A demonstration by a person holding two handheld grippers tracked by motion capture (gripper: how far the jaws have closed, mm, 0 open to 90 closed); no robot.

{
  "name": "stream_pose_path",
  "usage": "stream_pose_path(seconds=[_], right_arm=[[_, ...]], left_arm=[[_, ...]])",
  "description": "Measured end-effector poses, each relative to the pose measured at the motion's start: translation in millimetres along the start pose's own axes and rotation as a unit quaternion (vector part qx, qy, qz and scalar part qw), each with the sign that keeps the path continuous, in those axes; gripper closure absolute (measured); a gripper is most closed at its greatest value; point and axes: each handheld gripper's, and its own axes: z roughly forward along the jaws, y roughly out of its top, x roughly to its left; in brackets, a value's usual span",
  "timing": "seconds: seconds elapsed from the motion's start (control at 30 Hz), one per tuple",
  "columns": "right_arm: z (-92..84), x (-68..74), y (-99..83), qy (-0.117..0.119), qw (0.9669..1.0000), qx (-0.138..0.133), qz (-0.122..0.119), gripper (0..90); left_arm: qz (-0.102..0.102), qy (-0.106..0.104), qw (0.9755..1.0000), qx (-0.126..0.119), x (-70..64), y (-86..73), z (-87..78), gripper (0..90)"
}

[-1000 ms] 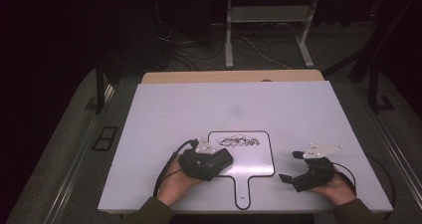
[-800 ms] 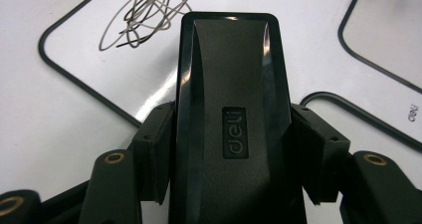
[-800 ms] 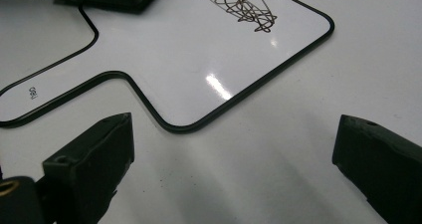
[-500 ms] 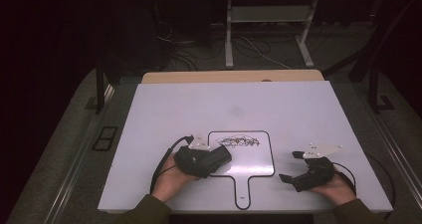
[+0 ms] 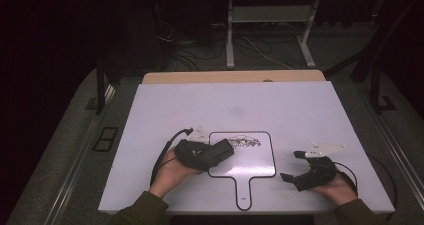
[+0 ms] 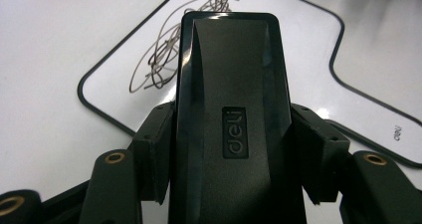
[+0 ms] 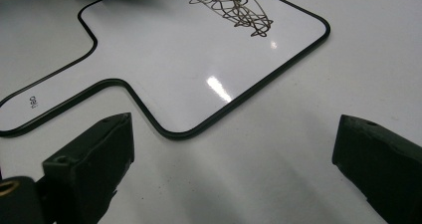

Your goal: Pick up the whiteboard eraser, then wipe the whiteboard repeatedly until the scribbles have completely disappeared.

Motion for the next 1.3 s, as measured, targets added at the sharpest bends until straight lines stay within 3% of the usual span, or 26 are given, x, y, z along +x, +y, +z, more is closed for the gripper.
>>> stream_pose_path(seconds=[0.5, 0.7, 1.07, 1.3], right_arm=[[-3.9, 0.2, -0.8, -0.003, 1.0000, -0.004, -0.002, 1.8], [-4.1, -0.1, -1.3, -0.002, 1.0000, -0.005, -0.001, 1.8], [-2.6, 0.3, -0.4, -0.004, 1.0000, -0.003, 0.001, 1.8], [-1.5, 0.8, -0.7, -0.003, 1.0000, 0.000, 0.002, 1.8]], left_arm=[[0.019, -0.004, 0.9998, 0.001, 13.1, 23.2, 5.9, 39.0], [0.017, -0.007, 0.9998, -0.004, 20.3, 32.2, 10.2, 39.0], [0.023, -0.017, 0.9996, 0.005, 29.8, 47.7, 25.7, 39.0], [0.035, -0.012, 0.9992, 0.013, 31.7, 61.8, 40.5, 39.0]])
